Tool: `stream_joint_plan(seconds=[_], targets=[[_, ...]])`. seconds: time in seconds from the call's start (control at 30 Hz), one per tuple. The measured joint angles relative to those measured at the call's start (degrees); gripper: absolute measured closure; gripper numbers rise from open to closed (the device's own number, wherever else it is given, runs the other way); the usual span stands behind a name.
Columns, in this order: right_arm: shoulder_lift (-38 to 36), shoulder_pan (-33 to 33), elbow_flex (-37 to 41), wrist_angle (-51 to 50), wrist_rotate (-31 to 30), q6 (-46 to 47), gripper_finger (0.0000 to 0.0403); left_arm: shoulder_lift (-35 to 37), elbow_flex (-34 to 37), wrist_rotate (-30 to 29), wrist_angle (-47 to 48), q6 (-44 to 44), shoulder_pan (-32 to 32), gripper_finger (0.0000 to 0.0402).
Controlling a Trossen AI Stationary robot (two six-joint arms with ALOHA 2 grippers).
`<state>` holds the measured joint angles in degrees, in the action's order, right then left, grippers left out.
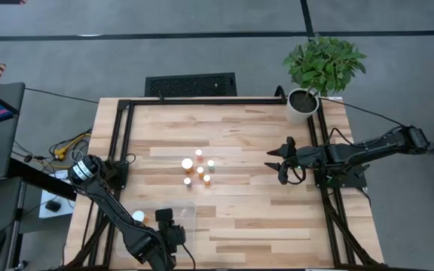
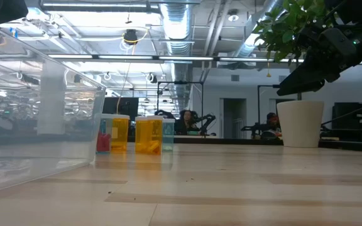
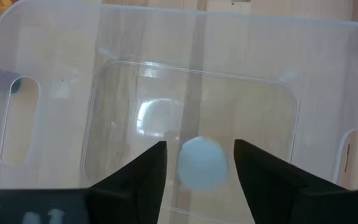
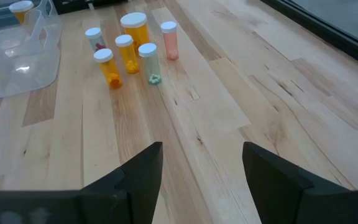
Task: Pick and place medicine bottles into bin by pill shape (circle, oval)
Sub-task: Put the blue pill bottle into the left transparent bin
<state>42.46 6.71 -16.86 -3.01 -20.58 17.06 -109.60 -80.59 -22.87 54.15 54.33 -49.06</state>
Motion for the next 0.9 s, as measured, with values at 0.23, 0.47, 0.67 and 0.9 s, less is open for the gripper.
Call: stream_joint_plan(seconds=[0.23, 0.47, 0.67, 0.9], targets=[[0.0, 0.0, 0.0, 0.0, 0.0, 0.0, 0.0168, 0.0, -6.6, -0.5, 7.5, -0.4, 0.9, 0.0183], [0.0, 0.0, 0.0, 0.0, 0.0, 0.0, 0.0168, 0.0, -18.7, -8.9, 24.8, -2.8, 3.5, 0.0159], [0.0, 0.0, 0.0, 0.0, 0.0, 0.0, 0.0168, 3.0, -24.2, -15.2, 33.0, -9.1, 9.3, 0.0158], [0.0, 0.0, 0.0, 0.0, 0.0, 0.0, 0.0168, 11.3, -20.7, -14.3, 28.9, -16.9, 18.1, 0.0158]])
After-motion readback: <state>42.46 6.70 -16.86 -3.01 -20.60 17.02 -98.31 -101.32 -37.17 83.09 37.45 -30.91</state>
